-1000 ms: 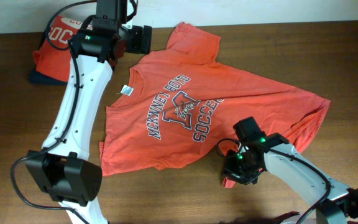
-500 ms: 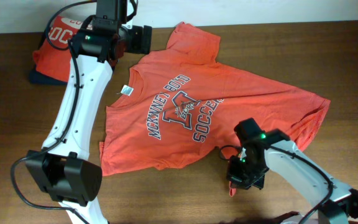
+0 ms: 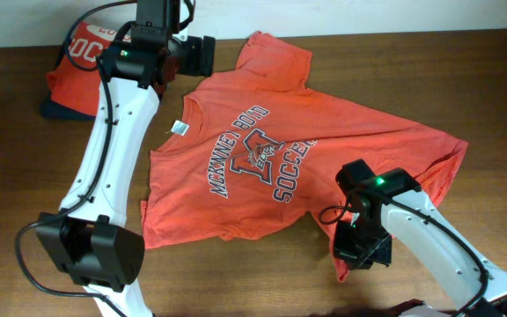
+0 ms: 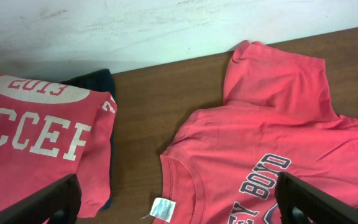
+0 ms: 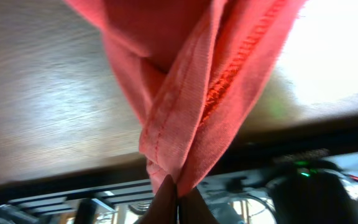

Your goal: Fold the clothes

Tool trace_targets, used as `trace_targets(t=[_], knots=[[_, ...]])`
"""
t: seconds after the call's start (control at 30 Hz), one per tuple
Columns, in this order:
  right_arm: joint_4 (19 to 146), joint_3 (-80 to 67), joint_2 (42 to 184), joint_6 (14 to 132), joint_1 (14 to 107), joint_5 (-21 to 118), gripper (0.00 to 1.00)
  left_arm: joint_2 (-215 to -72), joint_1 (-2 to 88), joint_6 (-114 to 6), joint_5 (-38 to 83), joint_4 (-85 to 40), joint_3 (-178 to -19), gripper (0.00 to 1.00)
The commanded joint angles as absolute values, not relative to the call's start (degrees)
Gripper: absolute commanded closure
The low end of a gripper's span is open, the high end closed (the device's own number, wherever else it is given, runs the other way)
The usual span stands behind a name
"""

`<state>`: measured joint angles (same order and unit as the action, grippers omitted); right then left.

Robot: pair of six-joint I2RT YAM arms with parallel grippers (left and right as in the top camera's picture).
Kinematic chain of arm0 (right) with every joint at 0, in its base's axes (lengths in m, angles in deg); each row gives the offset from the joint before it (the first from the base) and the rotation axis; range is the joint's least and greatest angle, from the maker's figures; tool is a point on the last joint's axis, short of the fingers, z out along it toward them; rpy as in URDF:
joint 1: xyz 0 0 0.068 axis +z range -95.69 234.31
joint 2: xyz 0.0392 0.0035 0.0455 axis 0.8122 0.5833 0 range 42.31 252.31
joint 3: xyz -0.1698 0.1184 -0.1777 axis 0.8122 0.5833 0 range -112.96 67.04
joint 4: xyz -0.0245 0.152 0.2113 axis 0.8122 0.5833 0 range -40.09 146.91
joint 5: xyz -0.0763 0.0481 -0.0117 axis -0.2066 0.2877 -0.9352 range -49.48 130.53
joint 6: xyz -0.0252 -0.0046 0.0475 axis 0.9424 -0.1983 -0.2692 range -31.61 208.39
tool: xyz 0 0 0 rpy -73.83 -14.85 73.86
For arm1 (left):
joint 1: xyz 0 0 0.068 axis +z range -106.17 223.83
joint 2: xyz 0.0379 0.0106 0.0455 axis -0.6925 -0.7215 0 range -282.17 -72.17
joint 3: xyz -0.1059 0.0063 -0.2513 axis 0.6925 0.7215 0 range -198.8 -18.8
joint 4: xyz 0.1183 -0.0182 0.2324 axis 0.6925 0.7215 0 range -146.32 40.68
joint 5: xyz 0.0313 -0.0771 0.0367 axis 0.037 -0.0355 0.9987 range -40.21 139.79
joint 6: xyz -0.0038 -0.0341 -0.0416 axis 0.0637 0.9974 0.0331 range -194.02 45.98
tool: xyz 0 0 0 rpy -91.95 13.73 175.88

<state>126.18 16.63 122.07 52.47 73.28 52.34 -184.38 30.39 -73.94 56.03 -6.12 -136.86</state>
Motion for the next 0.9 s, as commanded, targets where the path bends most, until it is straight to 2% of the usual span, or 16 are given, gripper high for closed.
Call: trace_targets(t=[0.0,0.57,0.63,0.7,0.8,0.87], knots=[[127.99,16.12,121.4,51.99,72.97,46.28,0.96,-184.71,30.48,-73.37,56.05,-6.08,-136.75,0.01],[142.79,16.12,121.4,52.16,71.55,42.68,0.96,-184.71,30.48,-73.37,56.05,-6.08,-136.75,0.01],[144.17,16.12,121.4,52.16,71.55,43.09,0.88,-184.71,30.48,-73.37,56.05,-6.06,-136.75,0.01],[145.17,16.12,121.4,52.16,71.55,43.77,0.86,-184.71,30.48,-73.35,56.05,-6.06,-136.75,0.01],[145.83,16.12,121.42,53.32,71.55,44.34,0.68,-184.71,30.48,-73.35,56.05,-6.06,-136.75,0.01],[145.74,15.53,121.42,55.05,71.53,45.41,0.65,-184.71,30.48,-73.37,56.05,-6.06,-136.75,0.01]])
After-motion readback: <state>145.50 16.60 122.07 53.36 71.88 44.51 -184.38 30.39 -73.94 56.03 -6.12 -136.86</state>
